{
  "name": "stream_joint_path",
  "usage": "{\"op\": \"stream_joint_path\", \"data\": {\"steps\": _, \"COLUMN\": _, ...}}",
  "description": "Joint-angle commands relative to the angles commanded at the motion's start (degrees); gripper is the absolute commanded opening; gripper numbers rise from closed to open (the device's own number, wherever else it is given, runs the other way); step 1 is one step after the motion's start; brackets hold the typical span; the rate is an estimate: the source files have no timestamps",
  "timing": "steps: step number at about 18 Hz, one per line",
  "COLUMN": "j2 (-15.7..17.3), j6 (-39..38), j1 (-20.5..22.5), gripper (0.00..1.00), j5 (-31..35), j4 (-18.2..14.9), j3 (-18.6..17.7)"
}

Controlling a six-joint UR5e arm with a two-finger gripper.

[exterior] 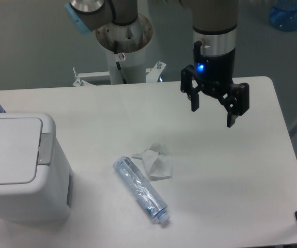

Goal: Open the trash can
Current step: 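Move the open gripper sideways toward the white trash can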

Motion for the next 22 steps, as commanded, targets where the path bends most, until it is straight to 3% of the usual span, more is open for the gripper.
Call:
{"op": "stream_joint_path", "data": {"steps": 8, "j2": 0.6, "j6": -0.2, "j1": -0.4, "gripper": 1.00, "j5": -0.2, "j4": 0.0, "j3": 0.1}}
{"op": "stream_joint_path", "data": {"steps": 14, "j2": 0.6, "j6": -7.1, "j1": -0.4, "gripper": 1.00, "j5": -3.4, "j4": 0.0, "j3": 0.1}}
{"op": "stream_joint_path", "data": {"steps": 22, "j2": 0.6, "j6": -9.4, "j1": -0.5, "gripper": 1.00, "j5": -3.5, "j4": 0.1, "j3": 0.1}}
